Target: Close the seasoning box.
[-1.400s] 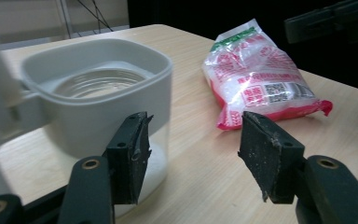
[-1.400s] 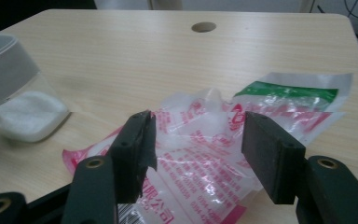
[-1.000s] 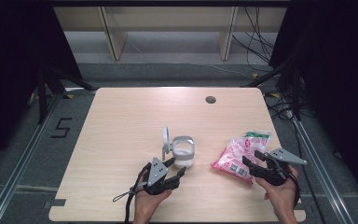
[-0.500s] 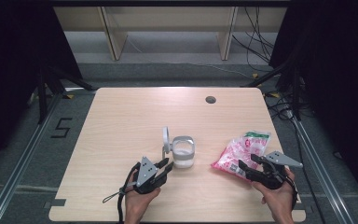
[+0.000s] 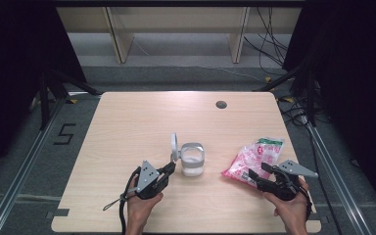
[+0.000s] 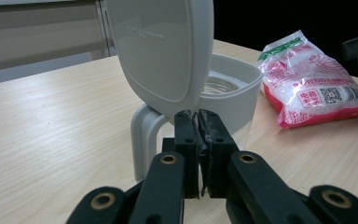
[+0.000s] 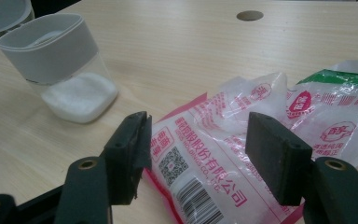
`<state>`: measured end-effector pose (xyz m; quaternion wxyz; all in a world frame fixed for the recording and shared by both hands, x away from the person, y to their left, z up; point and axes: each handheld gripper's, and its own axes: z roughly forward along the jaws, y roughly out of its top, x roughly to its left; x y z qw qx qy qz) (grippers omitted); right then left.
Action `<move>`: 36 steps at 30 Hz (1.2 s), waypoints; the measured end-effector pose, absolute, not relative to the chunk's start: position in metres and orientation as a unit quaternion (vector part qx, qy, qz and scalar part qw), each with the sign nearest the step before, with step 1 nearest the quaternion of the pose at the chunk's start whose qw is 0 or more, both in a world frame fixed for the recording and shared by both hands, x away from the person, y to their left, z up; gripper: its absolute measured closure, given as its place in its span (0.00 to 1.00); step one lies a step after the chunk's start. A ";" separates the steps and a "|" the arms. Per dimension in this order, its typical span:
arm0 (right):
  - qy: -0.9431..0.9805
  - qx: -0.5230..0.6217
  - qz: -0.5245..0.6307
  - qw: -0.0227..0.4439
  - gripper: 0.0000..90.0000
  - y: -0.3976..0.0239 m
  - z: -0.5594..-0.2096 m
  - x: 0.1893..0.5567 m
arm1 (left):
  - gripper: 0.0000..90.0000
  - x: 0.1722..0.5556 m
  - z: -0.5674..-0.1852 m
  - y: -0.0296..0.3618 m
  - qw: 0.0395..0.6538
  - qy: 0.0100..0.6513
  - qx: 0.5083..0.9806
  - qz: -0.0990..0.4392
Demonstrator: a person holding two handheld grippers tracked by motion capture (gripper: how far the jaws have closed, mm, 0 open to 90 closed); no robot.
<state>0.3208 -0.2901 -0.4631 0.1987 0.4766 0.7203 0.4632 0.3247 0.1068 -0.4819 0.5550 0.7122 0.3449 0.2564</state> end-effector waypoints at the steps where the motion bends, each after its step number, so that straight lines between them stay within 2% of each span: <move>1: 0.724 0.472 0.458 0.210 0.45 -0.291 -0.465 0.322 | 0.96 0.325 -0.481 0.108 0.550 0.341 0.717 0.260; 6: 0.712 0.486 0.467 0.197 0.45 -0.288 -0.465 0.318 | 0.97 0.329 -0.477 0.113 0.549 0.346 0.713 0.266; 8: 0.725 0.466 0.464 0.206 0.45 -0.290 -0.466 0.320 | 0.97 0.330 -0.475 0.116 0.548 0.347 0.712 0.270; 9: 0.716 0.487 0.461 0.193 0.45 -0.286 -0.465 0.316 | 0.98 0.331 -0.474 0.117 0.545 0.344 0.715 0.272; 10: 0.724 0.463 0.467 0.206 0.45 -0.289 -0.467 0.319 | 0.97 0.333 -0.473 0.117 0.544 0.345 0.714 0.274; 18: 0.725 0.469 0.466 0.195 0.45 -0.284 -0.465 0.315 | 0.99 0.342 -0.464 0.115 0.544 0.341 0.716 0.274; 25: 0.733 0.460 0.463 0.194 0.45 -0.284 -0.465 0.314 | 0.99 0.356 -0.465 0.113 0.547 0.342 0.721 0.252; 26: 0.724 0.479 0.463 0.179 0.45 -0.280 -0.464 0.310 | 0.99 0.357 -0.465 0.113 0.546 0.342 0.722 0.251; 29: 0.730 0.470 0.458 0.190 0.45 -0.281 -0.467 0.313 | 0.99 0.359 -0.464 0.113 0.548 0.349 0.719 0.248; 36: 0.734 0.466 0.458 0.186 0.45 -0.281 -0.467 0.313 | 0.99 0.362 -0.458 0.112 0.545 0.342 0.721 0.256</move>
